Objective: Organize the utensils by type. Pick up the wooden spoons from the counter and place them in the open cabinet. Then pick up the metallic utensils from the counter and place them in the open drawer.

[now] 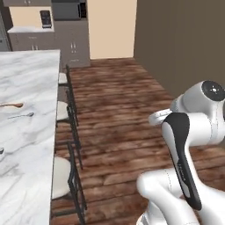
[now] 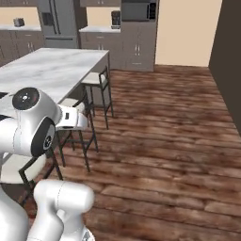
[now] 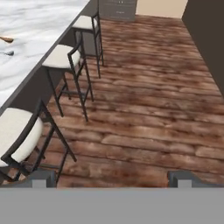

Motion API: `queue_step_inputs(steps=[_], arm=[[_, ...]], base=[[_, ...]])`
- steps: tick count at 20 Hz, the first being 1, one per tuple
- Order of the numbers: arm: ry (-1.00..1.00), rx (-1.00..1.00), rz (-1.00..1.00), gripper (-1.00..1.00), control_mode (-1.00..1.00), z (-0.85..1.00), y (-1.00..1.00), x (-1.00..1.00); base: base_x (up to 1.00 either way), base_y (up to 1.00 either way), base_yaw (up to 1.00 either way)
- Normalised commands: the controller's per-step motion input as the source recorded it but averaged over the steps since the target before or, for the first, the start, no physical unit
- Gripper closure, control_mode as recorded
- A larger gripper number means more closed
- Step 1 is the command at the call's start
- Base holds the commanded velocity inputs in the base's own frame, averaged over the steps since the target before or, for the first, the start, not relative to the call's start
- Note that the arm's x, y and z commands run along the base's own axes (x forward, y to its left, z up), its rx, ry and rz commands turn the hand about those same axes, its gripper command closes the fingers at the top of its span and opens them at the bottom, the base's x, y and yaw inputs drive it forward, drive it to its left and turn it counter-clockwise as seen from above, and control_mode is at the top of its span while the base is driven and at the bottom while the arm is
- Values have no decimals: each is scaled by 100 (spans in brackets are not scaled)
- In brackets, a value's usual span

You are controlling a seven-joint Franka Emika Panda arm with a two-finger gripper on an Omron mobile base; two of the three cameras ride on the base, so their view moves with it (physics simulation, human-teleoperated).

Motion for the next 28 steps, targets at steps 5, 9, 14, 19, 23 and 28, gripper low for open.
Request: queue_step_inputs(steps=[5, 9, 14, 19, 23, 28], arm=[[0, 0, 0, -100, 100, 0, 0, 0], [0, 0, 0, -100, 100, 0, 0, 0], [0, 0, 0, -100, 100, 0, 0, 0], [0, 0, 0, -100, 100, 0, 0, 0], [0, 0, 0, -100, 100, 0, 0, 0], [0, 0, 0, -100, 100, 0, 0, 0]], base=[[99, -5, 6], [97, -8, 6], [90, -7, 18], [76, -7, 39], [65, -6, 55], [48, -2, 78]])
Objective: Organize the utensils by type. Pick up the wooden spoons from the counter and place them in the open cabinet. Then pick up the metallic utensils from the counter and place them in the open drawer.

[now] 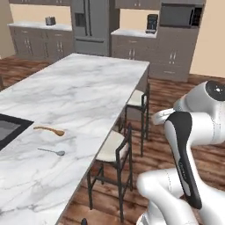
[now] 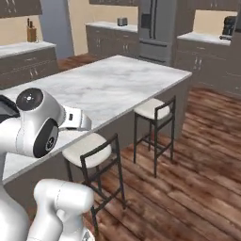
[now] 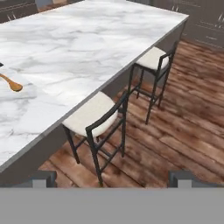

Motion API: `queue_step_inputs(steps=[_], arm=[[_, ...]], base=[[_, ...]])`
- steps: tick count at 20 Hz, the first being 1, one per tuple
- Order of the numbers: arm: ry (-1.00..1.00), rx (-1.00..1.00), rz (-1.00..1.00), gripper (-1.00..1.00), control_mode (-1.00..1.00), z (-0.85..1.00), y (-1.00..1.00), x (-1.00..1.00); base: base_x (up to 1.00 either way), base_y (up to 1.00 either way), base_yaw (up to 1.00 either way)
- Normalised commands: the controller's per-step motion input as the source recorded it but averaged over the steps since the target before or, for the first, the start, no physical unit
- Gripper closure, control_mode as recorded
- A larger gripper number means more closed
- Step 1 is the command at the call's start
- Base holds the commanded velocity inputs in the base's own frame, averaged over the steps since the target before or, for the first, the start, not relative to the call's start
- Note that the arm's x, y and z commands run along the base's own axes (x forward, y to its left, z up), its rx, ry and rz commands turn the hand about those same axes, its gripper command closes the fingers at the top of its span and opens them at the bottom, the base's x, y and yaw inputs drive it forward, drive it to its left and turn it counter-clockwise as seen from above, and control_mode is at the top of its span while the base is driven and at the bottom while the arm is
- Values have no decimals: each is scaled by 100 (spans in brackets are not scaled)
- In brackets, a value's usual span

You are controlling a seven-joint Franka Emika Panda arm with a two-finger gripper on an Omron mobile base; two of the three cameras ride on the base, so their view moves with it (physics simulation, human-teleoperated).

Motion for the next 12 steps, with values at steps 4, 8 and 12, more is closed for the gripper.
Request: queue_step_inputs(steps=[4, 8, 12], arm=[[0, 0, 0, -100, 100, 0, 0, 0], [0, 0, 0, -100, 100, 0, 0, 0], [0, 0, 0, -100, 100, 0, 0, 0]], base=[[39, -1, 87], [51, -1, 78], [59, -8, 72]])
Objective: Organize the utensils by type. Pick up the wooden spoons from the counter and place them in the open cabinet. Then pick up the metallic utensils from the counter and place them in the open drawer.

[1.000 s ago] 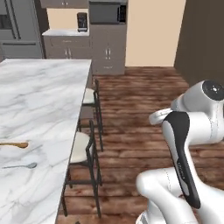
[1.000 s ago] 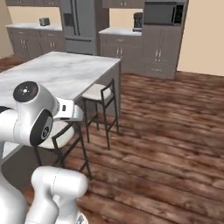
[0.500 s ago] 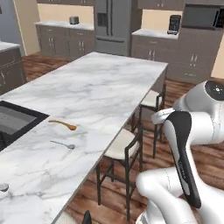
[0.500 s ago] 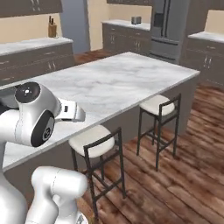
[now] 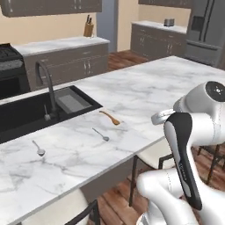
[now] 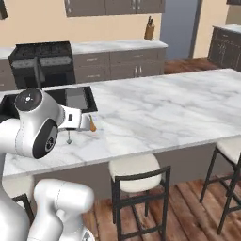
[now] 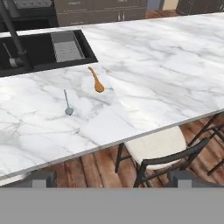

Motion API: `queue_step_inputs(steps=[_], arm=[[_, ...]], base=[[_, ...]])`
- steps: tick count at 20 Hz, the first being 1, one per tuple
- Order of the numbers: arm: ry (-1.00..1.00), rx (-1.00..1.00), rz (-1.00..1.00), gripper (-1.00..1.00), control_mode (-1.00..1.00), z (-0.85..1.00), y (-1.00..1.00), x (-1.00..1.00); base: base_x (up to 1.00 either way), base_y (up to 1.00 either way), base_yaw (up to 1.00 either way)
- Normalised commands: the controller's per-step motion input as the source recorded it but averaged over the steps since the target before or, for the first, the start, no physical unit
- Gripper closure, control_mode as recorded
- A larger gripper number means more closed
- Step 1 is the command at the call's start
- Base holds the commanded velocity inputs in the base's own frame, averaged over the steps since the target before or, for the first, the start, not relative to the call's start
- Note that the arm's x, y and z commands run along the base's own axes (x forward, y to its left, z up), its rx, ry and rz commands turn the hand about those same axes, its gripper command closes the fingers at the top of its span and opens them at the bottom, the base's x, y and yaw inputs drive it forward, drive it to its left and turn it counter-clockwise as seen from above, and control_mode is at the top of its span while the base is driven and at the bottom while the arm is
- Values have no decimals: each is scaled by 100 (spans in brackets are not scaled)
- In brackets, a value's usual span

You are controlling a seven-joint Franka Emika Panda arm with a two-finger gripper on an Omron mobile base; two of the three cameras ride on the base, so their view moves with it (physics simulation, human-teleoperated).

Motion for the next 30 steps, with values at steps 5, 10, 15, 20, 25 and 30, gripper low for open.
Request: queue_step_inputs(steps=[5, 10, 15, 20, 25, 30], arm=[[0, 0, 0, -100, 100, 0, 0, 0], [0, 0, 0, -100, 100, 0, 0, 0], [0, 0, 0, -100, 100, 0, 0, 0], [0, 0, 0, -100, 100, 0, 0, 0], [0, 0, 0, -100, 100, 0, 0, 0], [0, 0, 0, -100, 100, 0, 0, 0]], base=[[67, -26, 49], [80, -31, 28], [75, -47, 8], [80, -29, 9], [84, -5, 44], [79, -9, 44]])
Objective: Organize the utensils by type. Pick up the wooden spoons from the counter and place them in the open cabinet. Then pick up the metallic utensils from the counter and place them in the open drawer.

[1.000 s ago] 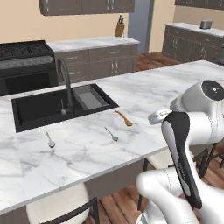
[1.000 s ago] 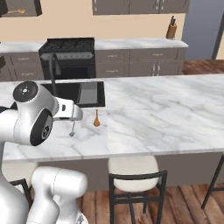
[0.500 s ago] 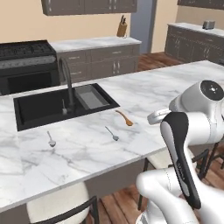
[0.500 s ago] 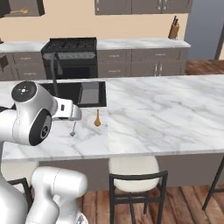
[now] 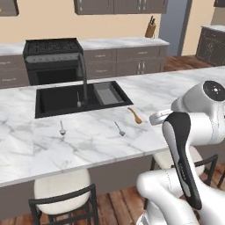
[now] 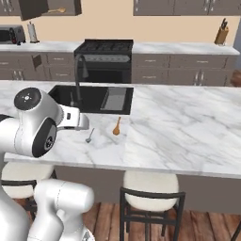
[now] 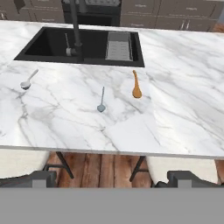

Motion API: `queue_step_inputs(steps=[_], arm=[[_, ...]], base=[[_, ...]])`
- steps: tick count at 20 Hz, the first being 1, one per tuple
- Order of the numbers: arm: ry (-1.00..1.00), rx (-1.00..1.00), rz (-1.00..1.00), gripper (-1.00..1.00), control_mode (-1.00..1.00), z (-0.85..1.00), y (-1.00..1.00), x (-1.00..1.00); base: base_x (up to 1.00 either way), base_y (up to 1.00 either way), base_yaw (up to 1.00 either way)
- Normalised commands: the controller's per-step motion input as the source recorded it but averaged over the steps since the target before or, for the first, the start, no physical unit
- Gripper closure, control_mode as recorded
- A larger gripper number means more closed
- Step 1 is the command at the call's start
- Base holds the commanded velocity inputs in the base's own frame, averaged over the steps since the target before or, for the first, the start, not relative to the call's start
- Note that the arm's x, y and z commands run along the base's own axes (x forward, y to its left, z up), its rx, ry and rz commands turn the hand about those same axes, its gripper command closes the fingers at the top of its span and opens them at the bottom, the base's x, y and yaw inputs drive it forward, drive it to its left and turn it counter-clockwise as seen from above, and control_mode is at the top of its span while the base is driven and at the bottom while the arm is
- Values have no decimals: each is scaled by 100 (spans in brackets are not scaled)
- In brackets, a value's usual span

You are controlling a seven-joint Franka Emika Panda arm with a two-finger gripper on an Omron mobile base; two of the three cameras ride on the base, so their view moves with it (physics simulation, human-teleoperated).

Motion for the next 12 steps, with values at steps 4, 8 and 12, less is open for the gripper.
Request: queue_step_inputs(steps=[4, 8, 12], arm=[[0, 0, 0, -100, 100, 0, 0, 0], [0, 0, 0, -100, 100, 0, 0, 0], [12, 1, 0, -100, -100, 0, -12, 6]], base=[[79, -18, 21], [53, -4, 4], [0, 0, 0]])
